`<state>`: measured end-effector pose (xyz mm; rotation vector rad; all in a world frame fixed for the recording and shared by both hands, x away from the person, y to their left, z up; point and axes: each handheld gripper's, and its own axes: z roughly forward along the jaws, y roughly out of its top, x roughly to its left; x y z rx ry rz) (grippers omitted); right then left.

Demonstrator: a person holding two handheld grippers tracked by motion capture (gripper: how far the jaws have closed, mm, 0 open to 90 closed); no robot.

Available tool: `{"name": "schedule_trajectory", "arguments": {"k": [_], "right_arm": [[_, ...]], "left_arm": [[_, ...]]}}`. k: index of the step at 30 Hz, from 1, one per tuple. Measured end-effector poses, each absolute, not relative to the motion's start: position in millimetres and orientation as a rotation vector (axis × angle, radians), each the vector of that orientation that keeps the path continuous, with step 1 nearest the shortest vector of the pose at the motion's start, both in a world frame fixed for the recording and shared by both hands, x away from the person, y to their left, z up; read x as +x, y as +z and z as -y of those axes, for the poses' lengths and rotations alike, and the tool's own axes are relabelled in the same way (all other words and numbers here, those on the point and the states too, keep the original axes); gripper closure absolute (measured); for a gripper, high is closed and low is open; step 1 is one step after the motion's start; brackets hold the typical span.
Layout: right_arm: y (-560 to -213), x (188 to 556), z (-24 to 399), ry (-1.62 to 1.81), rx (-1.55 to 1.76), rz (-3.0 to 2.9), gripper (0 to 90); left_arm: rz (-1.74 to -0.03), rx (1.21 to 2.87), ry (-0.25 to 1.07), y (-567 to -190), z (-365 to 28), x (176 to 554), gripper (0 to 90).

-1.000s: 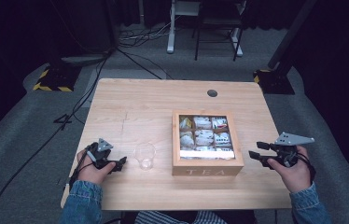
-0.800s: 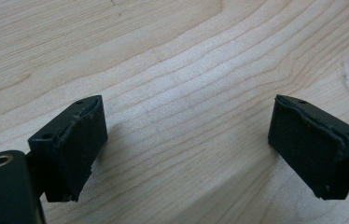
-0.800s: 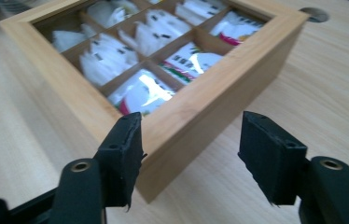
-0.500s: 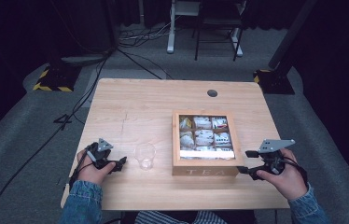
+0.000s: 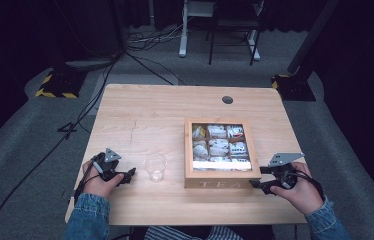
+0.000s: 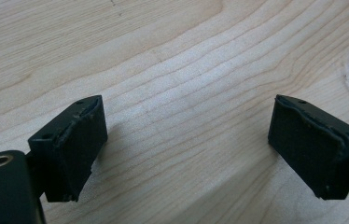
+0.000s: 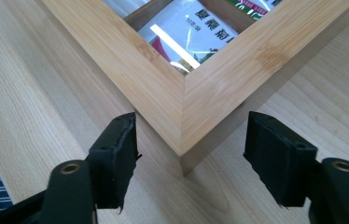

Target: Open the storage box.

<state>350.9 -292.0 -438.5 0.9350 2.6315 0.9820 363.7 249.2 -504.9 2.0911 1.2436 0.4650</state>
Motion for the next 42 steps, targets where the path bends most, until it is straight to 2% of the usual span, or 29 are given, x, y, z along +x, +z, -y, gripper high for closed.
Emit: {"name": "schedule_trajectory", "arguments": {"k": [16, 42], "right_arm": [[-429, 347, 294, 0.985, 0.930, -2.625, 46.7], [-406, 340, 295, 1.036, 0.950, -2.528, 54.4]], "left_arm": [[-1.243, 2.092, 0.465, -505, -249, 364, 12.0], [-1.242, 2.094, 0.466, -505, -249, 364, 12.0]]}}
